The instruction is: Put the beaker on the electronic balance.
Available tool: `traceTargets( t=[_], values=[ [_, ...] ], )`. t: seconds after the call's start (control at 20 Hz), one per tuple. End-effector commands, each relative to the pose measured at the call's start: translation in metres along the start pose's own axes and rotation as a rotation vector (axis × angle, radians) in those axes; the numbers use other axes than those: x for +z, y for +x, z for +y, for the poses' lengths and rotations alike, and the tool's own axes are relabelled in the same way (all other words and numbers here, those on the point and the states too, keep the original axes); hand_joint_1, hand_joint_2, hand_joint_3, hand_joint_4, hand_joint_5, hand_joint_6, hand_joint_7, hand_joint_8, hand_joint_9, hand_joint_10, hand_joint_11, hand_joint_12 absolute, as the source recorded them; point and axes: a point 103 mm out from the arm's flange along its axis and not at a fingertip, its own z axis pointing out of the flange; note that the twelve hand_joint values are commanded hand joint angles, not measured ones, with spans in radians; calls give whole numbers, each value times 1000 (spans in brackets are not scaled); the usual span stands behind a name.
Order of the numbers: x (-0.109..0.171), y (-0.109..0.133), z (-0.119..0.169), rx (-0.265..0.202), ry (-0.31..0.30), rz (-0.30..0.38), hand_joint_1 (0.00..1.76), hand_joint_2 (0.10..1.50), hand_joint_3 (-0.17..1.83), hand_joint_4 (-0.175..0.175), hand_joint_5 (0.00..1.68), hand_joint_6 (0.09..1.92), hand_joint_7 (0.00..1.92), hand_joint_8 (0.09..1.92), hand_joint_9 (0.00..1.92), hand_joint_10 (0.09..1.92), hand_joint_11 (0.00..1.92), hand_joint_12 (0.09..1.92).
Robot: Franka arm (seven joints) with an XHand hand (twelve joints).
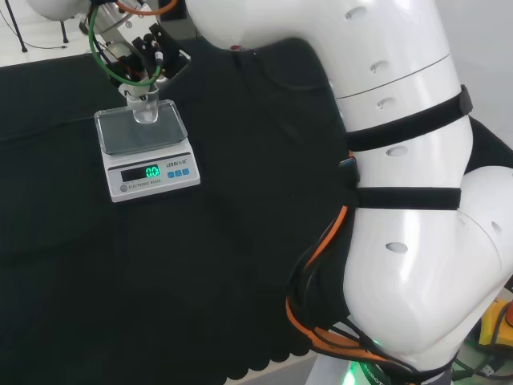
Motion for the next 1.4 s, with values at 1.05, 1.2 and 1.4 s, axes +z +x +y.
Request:
traceTargets(
  t=[1.05, 1.2, 1.4],
  values=[
    [16, 4, 44, -29, 44, 7, 1356, 1204, -11, -175, 751, 1334, 523, 1113, 766, 1338, 774, 1118],
    [19, 5, 47, -31, 49, 11, 1356, 1204, -9, -175, 751, 1334, 524, 1114, 766, 1338, 773, 1118],
    [18, 7, 47, -27, 50, 6, 1356, 1203, -8, -175, 751, 1334, 525, 1115, 766, 1338, 773, 1118]
  ],
)
